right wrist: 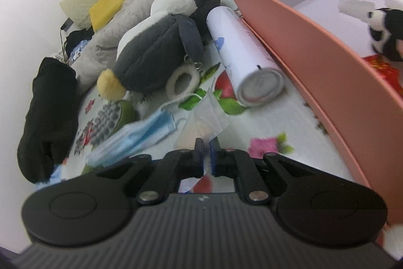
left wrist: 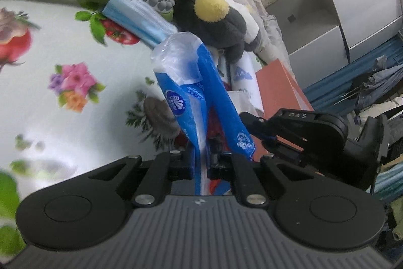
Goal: Organize soft objects
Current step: 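Lift the blue packet with the left tool while the right tool lifts the clear bag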
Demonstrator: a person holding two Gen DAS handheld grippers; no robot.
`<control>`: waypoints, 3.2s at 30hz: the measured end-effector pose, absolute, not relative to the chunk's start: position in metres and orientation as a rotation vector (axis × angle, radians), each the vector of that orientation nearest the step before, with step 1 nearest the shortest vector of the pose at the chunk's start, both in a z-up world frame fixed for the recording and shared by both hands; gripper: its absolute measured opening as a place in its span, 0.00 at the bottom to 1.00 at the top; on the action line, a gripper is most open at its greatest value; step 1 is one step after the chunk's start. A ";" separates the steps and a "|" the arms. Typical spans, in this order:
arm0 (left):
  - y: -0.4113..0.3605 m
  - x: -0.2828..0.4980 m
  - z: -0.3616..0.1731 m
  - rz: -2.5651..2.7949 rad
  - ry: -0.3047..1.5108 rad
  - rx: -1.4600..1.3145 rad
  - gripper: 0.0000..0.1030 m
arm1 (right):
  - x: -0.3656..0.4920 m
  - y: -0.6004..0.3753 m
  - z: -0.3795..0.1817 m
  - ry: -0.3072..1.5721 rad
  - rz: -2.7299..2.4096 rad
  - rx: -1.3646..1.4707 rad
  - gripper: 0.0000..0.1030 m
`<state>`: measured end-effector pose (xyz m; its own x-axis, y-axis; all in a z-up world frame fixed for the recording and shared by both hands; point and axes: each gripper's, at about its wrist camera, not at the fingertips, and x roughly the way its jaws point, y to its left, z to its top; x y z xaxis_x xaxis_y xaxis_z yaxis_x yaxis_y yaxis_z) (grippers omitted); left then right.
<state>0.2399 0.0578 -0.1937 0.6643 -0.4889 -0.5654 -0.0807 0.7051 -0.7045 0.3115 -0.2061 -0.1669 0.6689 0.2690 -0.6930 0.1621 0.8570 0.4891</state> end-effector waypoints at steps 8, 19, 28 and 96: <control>0.061 0.197 -0.182 -0.284 0.879 -0.735 0.09 | 0.260 -0.208 -0.159 0.874 0.061 0.508 0.08; 0.086 0.172 -0.172 -0.216 0.944 -0.687 0.10 | 0.214 -0.209 -0.163 0.928 0.097 0.474 0.08; 0.098 0.162 -0.182 -0.142 0.977 -0.713 0.29 | 0.192 -0.225 -0.176 0.990 0.111 0.502 0.12; 0.005 0.152 -0.181 -0.085 0.858 -0.380 0.52 | 0.160 -0.240 -0.182 0.844 0.264 0.055 0.18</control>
<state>0.1523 0.0051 -0.1808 0.6552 -0.2238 -0.7215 -0.0784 0.9298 -0.3597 0.1598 -0.2402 -0.1820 0.6338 0.2521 -0.7312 -0.2088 0.9661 0.1522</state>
